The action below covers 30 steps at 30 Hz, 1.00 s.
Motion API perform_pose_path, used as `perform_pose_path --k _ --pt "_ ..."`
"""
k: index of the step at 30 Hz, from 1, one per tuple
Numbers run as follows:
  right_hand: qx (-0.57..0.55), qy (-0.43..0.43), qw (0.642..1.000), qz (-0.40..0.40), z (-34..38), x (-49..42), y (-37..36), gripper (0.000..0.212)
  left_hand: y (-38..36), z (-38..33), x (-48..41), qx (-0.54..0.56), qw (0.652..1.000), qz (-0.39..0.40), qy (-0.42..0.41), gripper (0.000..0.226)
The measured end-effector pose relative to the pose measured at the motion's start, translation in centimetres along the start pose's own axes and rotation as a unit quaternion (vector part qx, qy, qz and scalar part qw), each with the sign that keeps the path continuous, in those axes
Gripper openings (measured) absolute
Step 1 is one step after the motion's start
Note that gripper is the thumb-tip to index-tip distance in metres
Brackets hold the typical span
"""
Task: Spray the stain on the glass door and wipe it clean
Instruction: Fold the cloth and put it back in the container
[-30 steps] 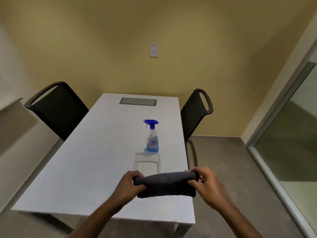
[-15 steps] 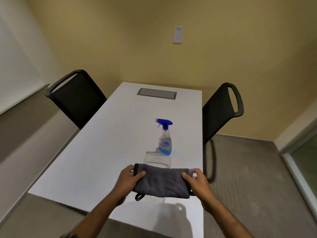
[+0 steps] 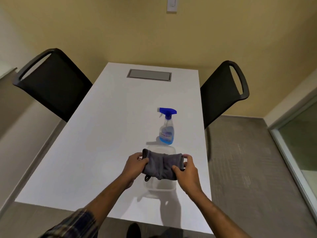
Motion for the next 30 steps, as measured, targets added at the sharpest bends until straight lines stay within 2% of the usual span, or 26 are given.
perform_pose_path --k 5,11,18,26,30 --pt "0.052 -0.017 0.998 0.017 -0.7 -0.3 -2.6 0.048 -0.7 2.1 -1.4 -0.054 0.998 0.013 0.032 0.034" --pt "0.14 -0.033 0.989 0.029 -1.8 -0.9 -3.8 0.042 -1.9 3.4 -2.4 -0.123 0.992 0.01 0.024 0.029" --pt "0.275 -0.012 0.959 0.061 -2.0 -1.6 -4.8 0.037 -2.8 3.5 -2.9 -0.215 0.976 0.004 -0.019 0.036" --pt "0.342 0.007 0.936 0.079 -3.0 -2.7 -5.3 0.021 -2.7 3.9 -2.9 -0.28 0.959 -0.011 -0.035 0.032" --pt "0.359 0.017 0.93 0.073 -3.2 -3.4 -4.7 0.02 -2.0 3.0 -2.4 -0.322 0.942 -0.046 -0.079 0.03"
Point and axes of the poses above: each hand's wrist, its own x-axis away from the middle knuckle, its own y-axis out of the back of the hand, z = x × y, the point moved 9 cm from there along -x, towards the middle knuckle, and after that the axes turned 3 degrees about z, right-handed, at the moved point
